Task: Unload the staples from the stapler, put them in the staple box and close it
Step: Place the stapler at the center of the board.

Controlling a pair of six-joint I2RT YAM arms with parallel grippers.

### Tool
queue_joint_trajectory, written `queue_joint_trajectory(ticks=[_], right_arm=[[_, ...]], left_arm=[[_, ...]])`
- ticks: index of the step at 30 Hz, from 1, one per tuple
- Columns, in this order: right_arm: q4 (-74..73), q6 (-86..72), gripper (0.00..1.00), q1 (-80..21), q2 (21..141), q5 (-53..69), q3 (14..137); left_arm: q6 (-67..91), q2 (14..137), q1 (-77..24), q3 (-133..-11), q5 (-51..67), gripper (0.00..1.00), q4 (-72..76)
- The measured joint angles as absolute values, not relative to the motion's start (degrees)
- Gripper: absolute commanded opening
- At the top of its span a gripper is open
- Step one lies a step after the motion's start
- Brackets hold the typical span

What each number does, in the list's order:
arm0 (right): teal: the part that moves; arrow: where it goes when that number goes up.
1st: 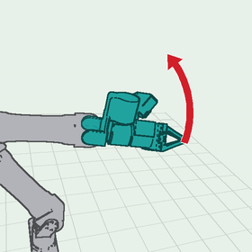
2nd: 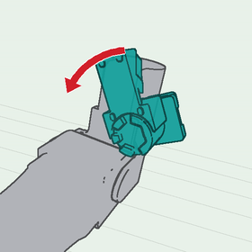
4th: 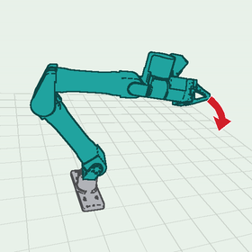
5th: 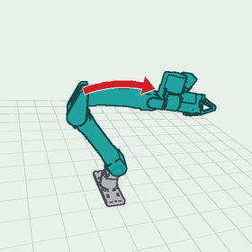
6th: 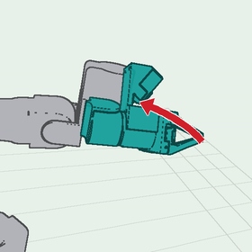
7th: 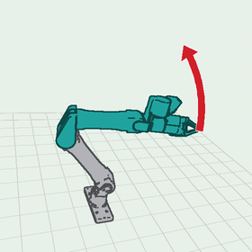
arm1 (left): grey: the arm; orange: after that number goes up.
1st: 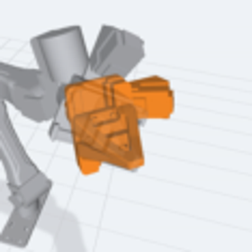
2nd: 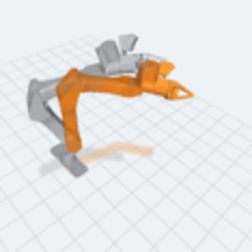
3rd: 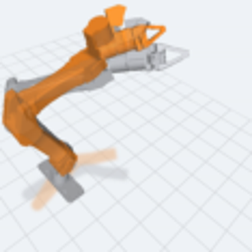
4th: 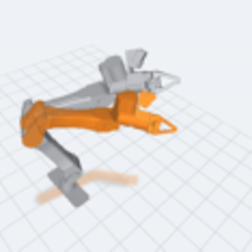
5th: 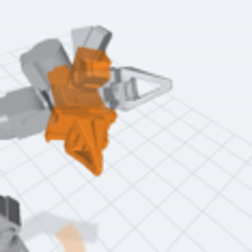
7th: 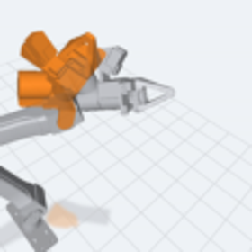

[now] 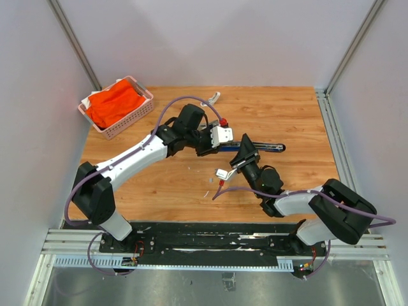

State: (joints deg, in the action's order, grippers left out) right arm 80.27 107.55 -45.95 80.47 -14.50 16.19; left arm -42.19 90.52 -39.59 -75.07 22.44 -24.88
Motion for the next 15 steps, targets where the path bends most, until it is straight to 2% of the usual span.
queue_joint_trajectory(ticks=[5, 8, 11, 15], right_arm=[[80.38, 105.91, 0.09, -45.8, 82.08, -14.98, 16.21], [80.42, 105.12, 0.2, -45.39, 82.98, -14.92, 16.23], [80.73, 104.62, 0.38, -45.32, 83.74, -15.0, 16.38], [81.1, 103.26, 0.48, -45.04, 84.55, -15.03, 16.53]], left_arm=[[-40.77, 90.94, -39.64, -74.3, 21.43, 0.0, -24.08], [-39.92, 91.0, -39.64, -73.73, 21.1, 0.0, -23.4], [-39.18, 91.02, -39.66, -73.25, 20.73, 0.0, -22.76], [-38.28, 91.13, -39.83, -73.1, 19.05, 0.0, -21.96]])
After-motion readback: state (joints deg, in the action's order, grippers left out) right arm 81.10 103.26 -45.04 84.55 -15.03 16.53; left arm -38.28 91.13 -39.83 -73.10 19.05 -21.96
